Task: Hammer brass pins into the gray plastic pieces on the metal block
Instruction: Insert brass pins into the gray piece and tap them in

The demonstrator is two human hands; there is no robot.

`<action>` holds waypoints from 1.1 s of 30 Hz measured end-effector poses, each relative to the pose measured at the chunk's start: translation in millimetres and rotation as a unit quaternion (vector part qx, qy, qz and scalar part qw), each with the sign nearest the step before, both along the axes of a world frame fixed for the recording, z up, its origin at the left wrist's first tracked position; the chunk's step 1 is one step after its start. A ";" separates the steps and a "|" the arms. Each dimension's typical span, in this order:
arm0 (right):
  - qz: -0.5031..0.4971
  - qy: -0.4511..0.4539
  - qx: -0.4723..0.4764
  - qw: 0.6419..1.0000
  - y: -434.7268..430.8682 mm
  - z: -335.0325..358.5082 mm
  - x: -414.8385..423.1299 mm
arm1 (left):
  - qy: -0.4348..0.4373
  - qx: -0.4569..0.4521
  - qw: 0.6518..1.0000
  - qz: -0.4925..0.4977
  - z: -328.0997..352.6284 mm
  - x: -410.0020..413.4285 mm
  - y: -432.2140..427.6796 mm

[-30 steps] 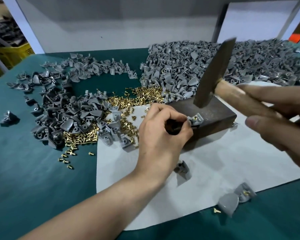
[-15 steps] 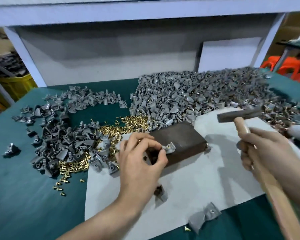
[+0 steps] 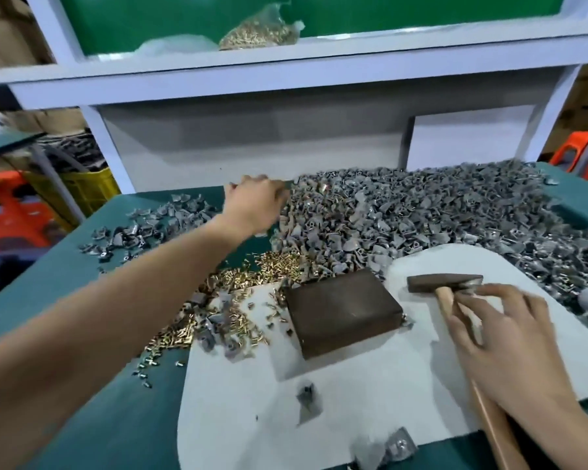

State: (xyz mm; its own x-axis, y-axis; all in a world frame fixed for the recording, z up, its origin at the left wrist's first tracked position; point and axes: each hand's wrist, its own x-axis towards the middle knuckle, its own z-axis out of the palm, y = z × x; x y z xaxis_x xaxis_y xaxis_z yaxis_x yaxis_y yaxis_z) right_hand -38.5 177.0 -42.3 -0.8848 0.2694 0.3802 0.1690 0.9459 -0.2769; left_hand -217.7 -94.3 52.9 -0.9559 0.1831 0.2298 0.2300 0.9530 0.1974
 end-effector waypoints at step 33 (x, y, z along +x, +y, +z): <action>0.039 -0.002 -0.054 0.998 0.8 -13.0 -10.8 | -0.182 0.283 0.927 -0.163 -19.7 86.4 4.8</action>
